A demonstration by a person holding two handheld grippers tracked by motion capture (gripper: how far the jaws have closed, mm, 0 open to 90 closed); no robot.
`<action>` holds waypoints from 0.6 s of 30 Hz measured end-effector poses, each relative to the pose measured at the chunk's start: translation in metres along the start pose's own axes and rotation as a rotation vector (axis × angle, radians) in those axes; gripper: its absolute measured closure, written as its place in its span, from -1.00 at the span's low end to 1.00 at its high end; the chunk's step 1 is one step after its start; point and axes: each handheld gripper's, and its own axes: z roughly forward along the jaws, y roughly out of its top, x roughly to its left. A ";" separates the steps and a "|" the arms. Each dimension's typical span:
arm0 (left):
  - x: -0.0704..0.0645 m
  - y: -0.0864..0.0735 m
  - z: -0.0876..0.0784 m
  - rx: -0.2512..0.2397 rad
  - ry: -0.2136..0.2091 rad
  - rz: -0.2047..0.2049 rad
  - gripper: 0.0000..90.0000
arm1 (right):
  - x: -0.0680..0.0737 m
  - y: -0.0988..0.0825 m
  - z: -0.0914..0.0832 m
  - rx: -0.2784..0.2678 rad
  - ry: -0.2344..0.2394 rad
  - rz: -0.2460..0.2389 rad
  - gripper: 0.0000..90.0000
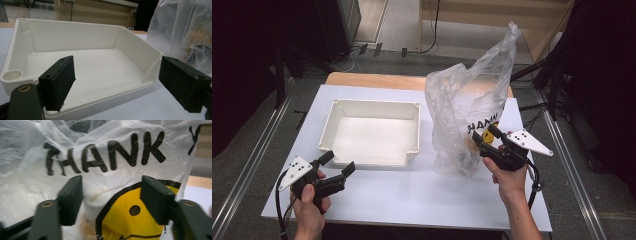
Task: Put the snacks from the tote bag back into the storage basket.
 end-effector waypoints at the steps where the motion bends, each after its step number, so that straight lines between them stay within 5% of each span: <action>1: -0.001 0.000 0.000 -0.002 0.000 0.000 -0.69 | 0.001 0.000 0.000 -0.014 -0.002 0.002 0.10; 2: -0.001 0.000 0.000 -0.002 0.000 0.000 -0.69 | 0.001 0.000 0.000 -0.014 -0.002 0.002 0.10; 3: -0.003 0.002 0.001 -0.002 -0.003 0.004 -0.69 | 0.002 -0.001 -0.001 -0.029 -0.020 0.005 0.46; 7: -0.011 0.006 0.005 -0.005 -0.024 0.011 -0.69 | 0.002 0.000 -0.005 -0.029 -0.024 0.007 1.00; 18: -0.046 0.023 0.028 -0.004 -0.099 0.022 -0.69 | 0.003 -0.011 -0.025 -0.021 0.008 0.014 1.00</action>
